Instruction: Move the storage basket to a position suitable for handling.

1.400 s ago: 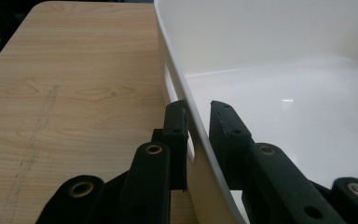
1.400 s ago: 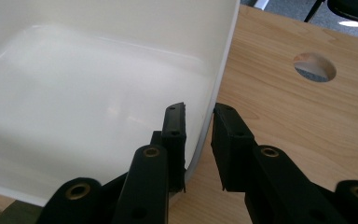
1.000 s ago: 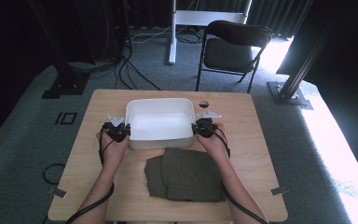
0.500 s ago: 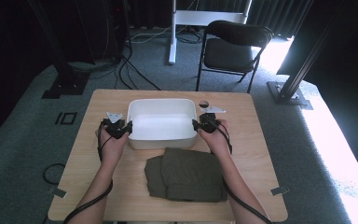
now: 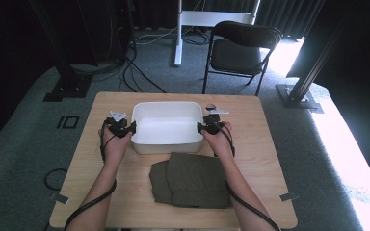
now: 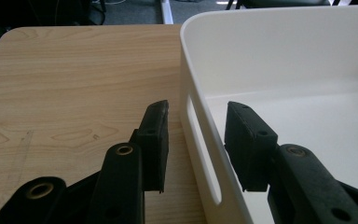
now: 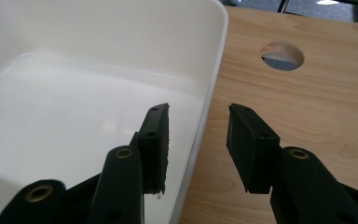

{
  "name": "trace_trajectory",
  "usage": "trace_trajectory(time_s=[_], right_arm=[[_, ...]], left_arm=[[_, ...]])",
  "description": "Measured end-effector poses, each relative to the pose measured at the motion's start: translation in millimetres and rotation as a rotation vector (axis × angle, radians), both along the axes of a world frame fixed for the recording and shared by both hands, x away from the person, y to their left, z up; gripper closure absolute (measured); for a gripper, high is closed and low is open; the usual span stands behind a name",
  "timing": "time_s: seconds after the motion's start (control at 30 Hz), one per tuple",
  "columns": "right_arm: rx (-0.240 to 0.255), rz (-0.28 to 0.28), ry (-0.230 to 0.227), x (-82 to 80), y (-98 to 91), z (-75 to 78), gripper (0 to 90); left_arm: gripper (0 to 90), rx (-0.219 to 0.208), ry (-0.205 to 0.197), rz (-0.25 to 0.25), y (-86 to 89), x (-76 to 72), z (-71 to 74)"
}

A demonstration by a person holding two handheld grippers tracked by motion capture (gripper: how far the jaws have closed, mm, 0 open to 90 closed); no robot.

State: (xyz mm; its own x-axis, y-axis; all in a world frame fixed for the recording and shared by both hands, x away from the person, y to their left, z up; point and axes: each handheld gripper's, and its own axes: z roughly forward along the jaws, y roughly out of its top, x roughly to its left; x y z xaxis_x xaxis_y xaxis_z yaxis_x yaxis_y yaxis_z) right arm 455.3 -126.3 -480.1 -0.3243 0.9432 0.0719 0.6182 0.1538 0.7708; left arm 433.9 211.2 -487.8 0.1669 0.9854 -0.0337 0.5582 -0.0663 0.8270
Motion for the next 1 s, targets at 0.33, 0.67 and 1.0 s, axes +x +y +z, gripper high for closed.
trace_trajectory(time_s=[0.33, 0.67, 1.0], right_arm=[[-0.064, -0.025, -0.005, -4.7, 8.7, -5.3, 79.4], [-0.067, -0.049, -0.011, -4.4, -2.2, -5.6, 80.6], [-0.051, -0.068, -0.002, -4.8, -17.1, -5.2, 80.9]], left_arm=[[80.3, 0.066, 0.055, -0.018, -12.5, 1.1, 6.3], [80.2, 0.047, 0.056, -0.026, -25.0, 3.0, 5.9], [80.0, 0.059, 0.058, -0.041, -39.7, 5.5, 6.1]])
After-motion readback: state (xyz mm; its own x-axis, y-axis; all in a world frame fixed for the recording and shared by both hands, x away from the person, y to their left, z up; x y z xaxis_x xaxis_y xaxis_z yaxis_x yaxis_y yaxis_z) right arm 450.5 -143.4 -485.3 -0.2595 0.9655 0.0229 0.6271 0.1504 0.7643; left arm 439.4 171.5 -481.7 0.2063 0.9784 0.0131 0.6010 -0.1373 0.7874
